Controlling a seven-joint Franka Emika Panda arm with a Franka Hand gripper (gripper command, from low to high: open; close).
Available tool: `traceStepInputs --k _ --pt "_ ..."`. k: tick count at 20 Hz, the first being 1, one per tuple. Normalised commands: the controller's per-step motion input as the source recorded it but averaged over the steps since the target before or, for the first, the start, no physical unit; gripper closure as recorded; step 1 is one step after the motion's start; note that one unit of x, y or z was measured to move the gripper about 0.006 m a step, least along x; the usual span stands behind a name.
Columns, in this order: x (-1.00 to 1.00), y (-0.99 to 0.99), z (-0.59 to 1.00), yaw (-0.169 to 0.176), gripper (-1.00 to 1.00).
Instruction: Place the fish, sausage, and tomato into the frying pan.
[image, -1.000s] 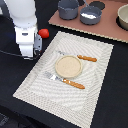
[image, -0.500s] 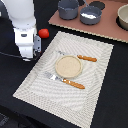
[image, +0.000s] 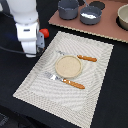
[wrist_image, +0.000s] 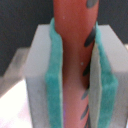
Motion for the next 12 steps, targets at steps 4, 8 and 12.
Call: traceStepInputs --k 4,8,12 --pt "1.0 0.72 1.0 0.0 1.0" --pt "0.98 0.79 1.0 0.0 1.0" --pt "0.91 0.83 1.0 0.0 1.0"
